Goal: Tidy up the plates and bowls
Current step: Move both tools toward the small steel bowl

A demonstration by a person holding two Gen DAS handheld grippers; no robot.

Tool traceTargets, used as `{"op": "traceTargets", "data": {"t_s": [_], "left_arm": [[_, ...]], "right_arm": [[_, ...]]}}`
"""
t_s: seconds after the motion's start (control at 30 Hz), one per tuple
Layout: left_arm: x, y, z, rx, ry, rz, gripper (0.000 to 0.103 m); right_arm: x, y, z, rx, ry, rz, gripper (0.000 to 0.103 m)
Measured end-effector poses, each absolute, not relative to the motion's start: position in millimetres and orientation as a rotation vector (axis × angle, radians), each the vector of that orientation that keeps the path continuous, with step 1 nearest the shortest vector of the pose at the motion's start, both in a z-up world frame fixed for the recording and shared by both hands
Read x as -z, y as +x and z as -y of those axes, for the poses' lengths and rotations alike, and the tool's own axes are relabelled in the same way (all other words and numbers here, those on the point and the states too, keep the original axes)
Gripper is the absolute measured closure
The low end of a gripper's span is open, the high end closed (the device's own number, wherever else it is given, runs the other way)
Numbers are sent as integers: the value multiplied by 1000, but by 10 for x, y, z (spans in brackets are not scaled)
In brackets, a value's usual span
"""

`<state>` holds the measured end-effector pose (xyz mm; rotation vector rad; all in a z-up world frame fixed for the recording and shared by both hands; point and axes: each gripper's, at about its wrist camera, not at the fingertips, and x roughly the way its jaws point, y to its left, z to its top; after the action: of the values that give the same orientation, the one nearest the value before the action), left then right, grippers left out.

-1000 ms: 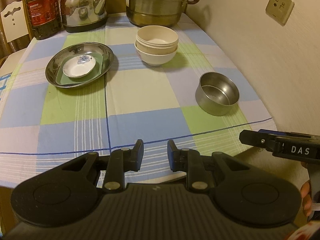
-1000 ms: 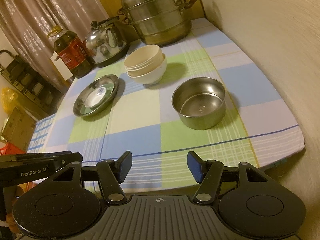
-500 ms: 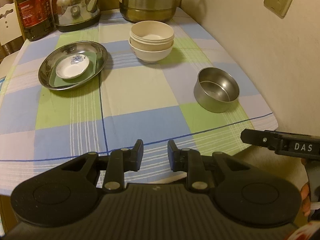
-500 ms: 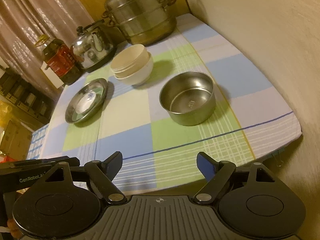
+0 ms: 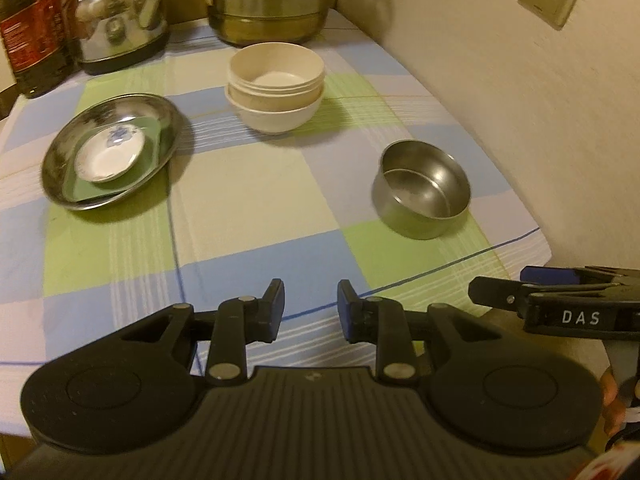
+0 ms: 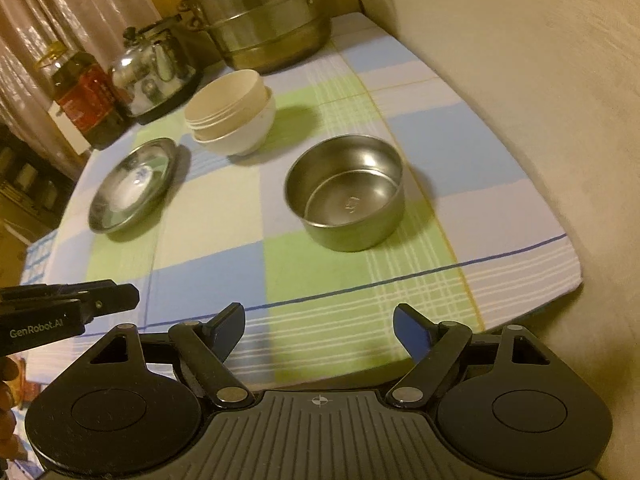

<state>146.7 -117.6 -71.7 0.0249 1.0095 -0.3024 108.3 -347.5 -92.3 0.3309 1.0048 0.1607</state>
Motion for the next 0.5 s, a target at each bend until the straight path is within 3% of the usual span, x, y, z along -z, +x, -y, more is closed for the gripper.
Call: {"op": "traceTargets", "data": {"t_s": [0.5], "left_arm": [[811, 1949, 1544, 429, 60, -981, 78]], "right_arm": [[955, 1354, 3669, -82, 374, -999, 22]]}}
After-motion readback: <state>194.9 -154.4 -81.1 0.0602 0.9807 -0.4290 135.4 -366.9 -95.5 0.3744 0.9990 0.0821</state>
